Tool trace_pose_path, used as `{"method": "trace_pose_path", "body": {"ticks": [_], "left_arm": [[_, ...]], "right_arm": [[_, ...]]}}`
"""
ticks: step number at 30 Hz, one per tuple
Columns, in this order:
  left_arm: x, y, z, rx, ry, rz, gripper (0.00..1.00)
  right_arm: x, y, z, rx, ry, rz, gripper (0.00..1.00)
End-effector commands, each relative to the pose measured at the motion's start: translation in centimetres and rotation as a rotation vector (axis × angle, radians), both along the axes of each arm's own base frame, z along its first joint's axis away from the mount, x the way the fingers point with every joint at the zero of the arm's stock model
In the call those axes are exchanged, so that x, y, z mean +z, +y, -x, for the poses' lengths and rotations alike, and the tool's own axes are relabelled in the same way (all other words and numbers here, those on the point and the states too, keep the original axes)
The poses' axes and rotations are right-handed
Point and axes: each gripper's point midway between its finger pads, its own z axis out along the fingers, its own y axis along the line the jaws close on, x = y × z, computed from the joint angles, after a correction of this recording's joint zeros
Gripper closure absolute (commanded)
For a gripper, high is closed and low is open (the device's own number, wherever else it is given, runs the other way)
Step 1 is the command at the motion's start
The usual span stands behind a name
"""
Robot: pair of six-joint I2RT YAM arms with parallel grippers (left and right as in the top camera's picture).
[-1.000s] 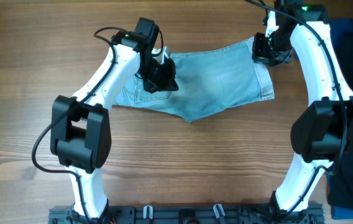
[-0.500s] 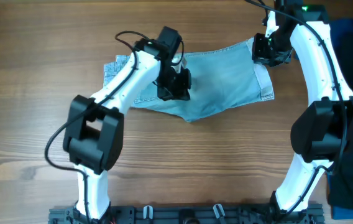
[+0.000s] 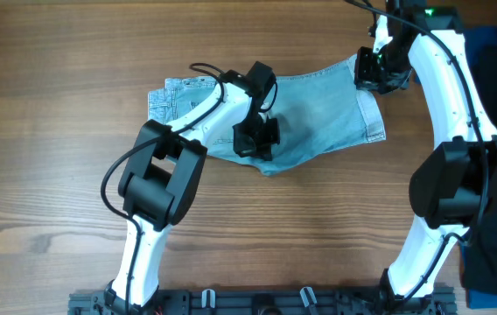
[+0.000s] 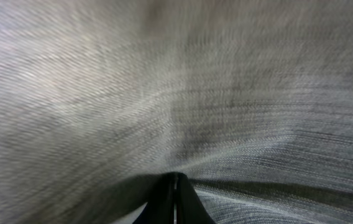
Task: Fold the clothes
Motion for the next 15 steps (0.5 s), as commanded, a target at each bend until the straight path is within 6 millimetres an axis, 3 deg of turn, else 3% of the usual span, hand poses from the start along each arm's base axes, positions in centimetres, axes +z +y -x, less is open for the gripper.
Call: {"method": "trace_pose_path", "body": {"ticks": [1,4,7,11,15], "left_arm": [[5.7,1.2,-4.5,0.086,-0.234,-0.059,0.96],[6.8,1.7,-6.8,0.115,-0.341,-0.077,0.96],[5.4,1.6,-7.5,0.117,-0.350,-0.090,0.96],[1.8,1.9,-8.3,0.144,-0.333,-0.146,0.96],[-0.7,0.8,-8.0,0.133,-0.288,-0.109,0.96]], "right_arm": [[1.1,0.0,-0.7,0.015,-0.041,-0.001,0.96],[1.1,0.0,-0.7,0.015,-0.041,-0.004,0.96],[1.1,0.0,-0.7,0.015,-0.042,-0.004,0.96],[1.1,0.0,-0.7,0.015,-0.041,-0.004,0.96],[1.1,0.0,-0.7,0.016,-0.042,-0.004,0.96]]}}
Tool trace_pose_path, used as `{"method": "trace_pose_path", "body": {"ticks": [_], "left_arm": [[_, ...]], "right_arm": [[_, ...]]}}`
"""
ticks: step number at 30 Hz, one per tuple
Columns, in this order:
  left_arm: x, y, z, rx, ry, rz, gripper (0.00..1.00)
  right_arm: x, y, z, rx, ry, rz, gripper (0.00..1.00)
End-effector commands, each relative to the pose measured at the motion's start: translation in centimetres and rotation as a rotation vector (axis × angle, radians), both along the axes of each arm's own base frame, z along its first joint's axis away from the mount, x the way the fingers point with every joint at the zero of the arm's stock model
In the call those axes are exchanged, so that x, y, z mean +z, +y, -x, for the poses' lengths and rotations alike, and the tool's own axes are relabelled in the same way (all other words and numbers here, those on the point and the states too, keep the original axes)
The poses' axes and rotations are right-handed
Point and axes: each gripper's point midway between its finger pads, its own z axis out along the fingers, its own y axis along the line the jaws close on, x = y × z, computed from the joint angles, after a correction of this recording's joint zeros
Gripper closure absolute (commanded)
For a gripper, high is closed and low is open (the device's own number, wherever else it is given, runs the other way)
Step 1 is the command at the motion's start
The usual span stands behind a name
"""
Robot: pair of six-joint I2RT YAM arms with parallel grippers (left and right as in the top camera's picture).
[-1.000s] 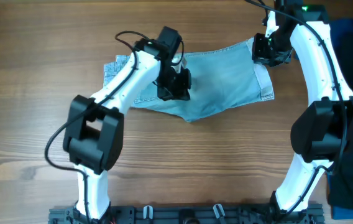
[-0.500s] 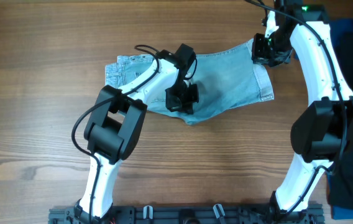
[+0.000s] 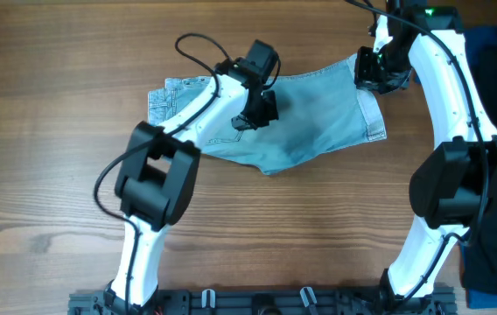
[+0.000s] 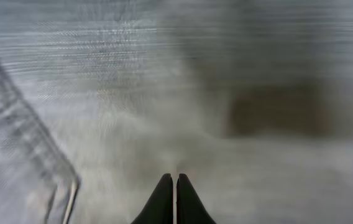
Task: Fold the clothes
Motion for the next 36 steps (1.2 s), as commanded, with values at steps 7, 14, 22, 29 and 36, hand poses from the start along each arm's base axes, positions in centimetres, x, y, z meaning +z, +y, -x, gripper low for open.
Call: {"method": "trace_pose_path", "body": {"ticks": [7,14,22,29,36], "left_arm": [[-1.1,-1.0,-1.2,0.011,-0.025,0.033,0.96],[3.3,-0.1,-7.0,0.103,-0.174,0.101,0.96],[-1.4,-0.1,-8.2,0.114,-0.178,0.056,0.96],[0.4,0.8,-9.7,0.131,-0.235,0.068,0.96],[11.8,11.6,-12.0,0.328,-0.343,0.089,0.96]], "right_arm": [[1.2,0.5,-0.6,0.021,-0.038,-0.029,0.96],[1.2,0.5,-0.6,0.022,-0.038,-0.029,0.96],[1.2,0.5,-0.7,0.023,-0.042,-0.029,0.96],[1.9,0.6,-1.4,0.026,-0.086,-0.033,0.96],[5.7,1.5,-0.8,0.090,-0.172,-0.070,0.96]]}}
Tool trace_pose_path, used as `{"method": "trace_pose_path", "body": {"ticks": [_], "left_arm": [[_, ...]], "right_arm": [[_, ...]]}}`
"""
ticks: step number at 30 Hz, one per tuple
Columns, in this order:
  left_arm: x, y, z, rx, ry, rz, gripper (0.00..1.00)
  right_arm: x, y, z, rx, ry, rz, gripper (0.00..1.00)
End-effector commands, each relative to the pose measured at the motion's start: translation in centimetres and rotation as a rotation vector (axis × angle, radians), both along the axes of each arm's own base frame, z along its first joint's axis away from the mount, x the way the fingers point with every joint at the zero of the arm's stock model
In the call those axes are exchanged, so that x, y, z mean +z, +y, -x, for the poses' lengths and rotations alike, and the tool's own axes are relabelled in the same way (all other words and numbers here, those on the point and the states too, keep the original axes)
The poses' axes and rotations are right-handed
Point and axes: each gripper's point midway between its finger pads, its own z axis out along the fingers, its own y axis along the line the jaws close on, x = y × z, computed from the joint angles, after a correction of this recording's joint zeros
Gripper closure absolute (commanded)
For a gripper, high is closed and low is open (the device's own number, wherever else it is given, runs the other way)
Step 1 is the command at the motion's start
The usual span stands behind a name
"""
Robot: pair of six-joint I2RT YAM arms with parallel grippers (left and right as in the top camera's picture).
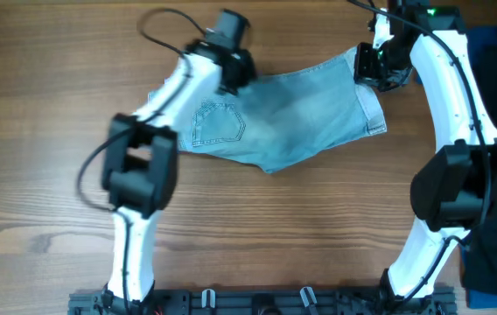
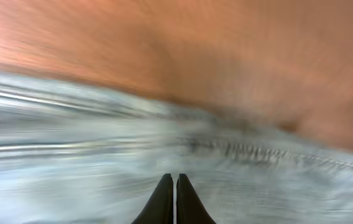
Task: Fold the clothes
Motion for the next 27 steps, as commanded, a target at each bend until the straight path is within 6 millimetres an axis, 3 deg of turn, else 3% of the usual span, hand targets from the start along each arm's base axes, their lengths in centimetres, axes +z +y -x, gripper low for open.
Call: {"method": "trace_pose_path", "body": {"ticks": [1,3,4,10,16,23,27], "left_arm": [[8.2,8.7,-1.7,0.165,-0.104,0.011,0.96],[9.0,12.8,-1.5,0.233,-0.090,0.000,0.96],[9.1,16.3,-1.0,0.281,-0.066,-0.018,0.96],[7.3,24.9,2.4,0.356,0.082,-0.084,0.96],[6.6,29.1,4.7,0.423,0.161,-0.085,0.96],[6.2,29.9,6.5,0.423,0.225,-0.098,0.96],[6.1,29.9,6.8,0.423,0.237,-0.101,0.96]], "right_arm": [[4.4,1.3,0.1,0.057,-0.104,-0.058,0.96],[4.5,2.2,0.1,0.074,-0.108,-0.074,0.96],[4.8,2.9,0.0,0.089,-0.118,-0.076,0.96],[7.1,7.1,-0.1,0.118,-0.163,-0.105,0.96],[7.8,13.5,0.6,0.144,-0.183,-0.162,0.96],[9.4,23.6,1.7,0.210,-0.266,-0.280,0.96],[7.8,28.2,2.0,0.261,-0.277,-0.312,0.96]]}}
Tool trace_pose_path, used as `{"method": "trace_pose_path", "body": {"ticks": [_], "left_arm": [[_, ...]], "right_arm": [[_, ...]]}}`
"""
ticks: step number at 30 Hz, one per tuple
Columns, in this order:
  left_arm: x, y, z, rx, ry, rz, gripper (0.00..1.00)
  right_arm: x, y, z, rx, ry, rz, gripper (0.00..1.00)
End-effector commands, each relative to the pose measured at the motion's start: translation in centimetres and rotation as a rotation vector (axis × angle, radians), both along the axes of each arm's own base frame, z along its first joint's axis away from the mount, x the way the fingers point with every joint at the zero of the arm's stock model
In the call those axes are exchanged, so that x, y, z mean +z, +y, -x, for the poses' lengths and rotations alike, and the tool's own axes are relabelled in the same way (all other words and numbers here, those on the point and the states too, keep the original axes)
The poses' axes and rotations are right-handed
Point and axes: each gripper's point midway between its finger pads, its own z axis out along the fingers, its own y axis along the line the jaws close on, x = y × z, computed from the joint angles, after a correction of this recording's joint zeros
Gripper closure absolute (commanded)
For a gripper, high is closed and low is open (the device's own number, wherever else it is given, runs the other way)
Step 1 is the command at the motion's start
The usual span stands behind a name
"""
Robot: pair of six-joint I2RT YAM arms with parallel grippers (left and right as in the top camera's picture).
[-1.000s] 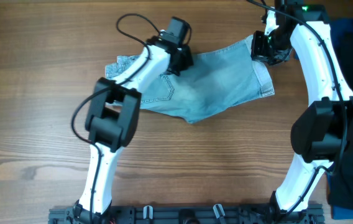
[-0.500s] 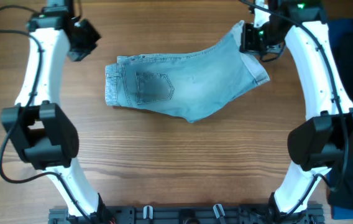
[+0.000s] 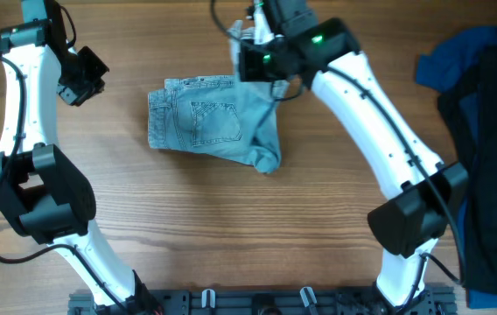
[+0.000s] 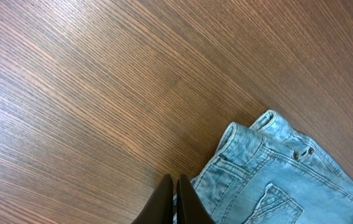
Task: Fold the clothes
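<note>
The light blue denim shorts lie folded in half left of the table's middle, back pocket up, with a bunched corner at the lower right. My right gripper hangs over the fold's upper right corner and seems shut on the fabric there; its fingers are hidden under the wrist. My left gripper is far to the left, above bare wood and apart from the shorts. In the left wrist view its fingers are shut on nothing, and the waistband corner of the shorts shows at the lower right.
A pile of dark blue and black clothes lies along the table's right edge. The wooden table is bare in front of the shorts. A black rail runs along the front edge.
My right gripper has moved from the far right to the middle, and the right half of the shorts now lies over the left half. My left gripper has moved far left, off the shorts.
The shorts lay spread out, my right gripper holding their right hem and my shut left gripper pressed on their middle. My left gripper then stood further up, then at their top edge. Now the shorts are folded in half and my left gripper is away.
</note>
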Motion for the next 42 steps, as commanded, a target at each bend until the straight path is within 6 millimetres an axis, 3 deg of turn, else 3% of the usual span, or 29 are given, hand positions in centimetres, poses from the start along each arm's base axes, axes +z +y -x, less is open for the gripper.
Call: {"method": "trace_pose_path", "body": {"ticks": [1,6,9,14,17,24,29,30,32,35,37,39,42], "left_arm": [[-0.2,0.3,0.6,-0.014,0.023,-0.010,0.96],[-0.3,0.8,1.2,-0.010,0.049,-0.042,0.96],[-0.4,0.9,1.2,-0.008,0.052,-0.048,0.96],[-0.3,0.9,1.2,-0.008,0.050,-0.048,0.96],[-0.3,0.9,1.2,-0.007,0.050,-0.048,0.96],[-0.3,0.9,1.2,-0.007,0.050,-0.048,0.96],[-0.4,0.9,1.2,-0.007,0.050,-0.048,0.96],[-0.4,0.9,1.2,-0.008,0.050,-0.048,0.96],[-0.4,0.9,1.2,-0.007,0.051,-0.048,0.96],[-0.4,0.9,1.2,-0.008,0.050,-0.048,0.96],[-0.4,0.9,1.2,-0.008,0.052,-0.047,0.96],[-0.3,0.9,1.2,-0.008,0.051,-0.047,0.96],[1.6,-0.6,0.0,-0.042,-0.045,0.029,0.96]], "right_arm": [[-1.2,3.6,0.1,0.016,0.018,-0.046,0.96],[-7.9,7.8,1.0,0.084,0.093,0.005,0.96],[-10.6,9.0,1.7,0.110,0.126,0.031,0.96],[-11.6,10.5,1.8,0.126,0.115,0.020,0.96],[-11.6,11.7,1.1,0.096,0.100,-0.031,0.96],[-10.5,14.2,1.6,0.122,0.067,-0.098,0.96],[-10.6,14.3,1.8,0.123,0.062,-0.084,0.95],[-10.7,14.2,1.7,0.118,0.061,-0.078,0.92],[-10.7,14.2,1.7,0.115,0.063,-0.080,0.62],[-9.7,15.7,2.2,0.190,0.055,-0.151,0.36],[-7.4,17.8,4.3,0.426,0.032,-0.285,0.32],[-5.8,16.9,4.1,0.485,0.015,-0.326,0.32],[-3.2,11.2,0.5,0.365,-0.028,-0.266,0.33]]}}
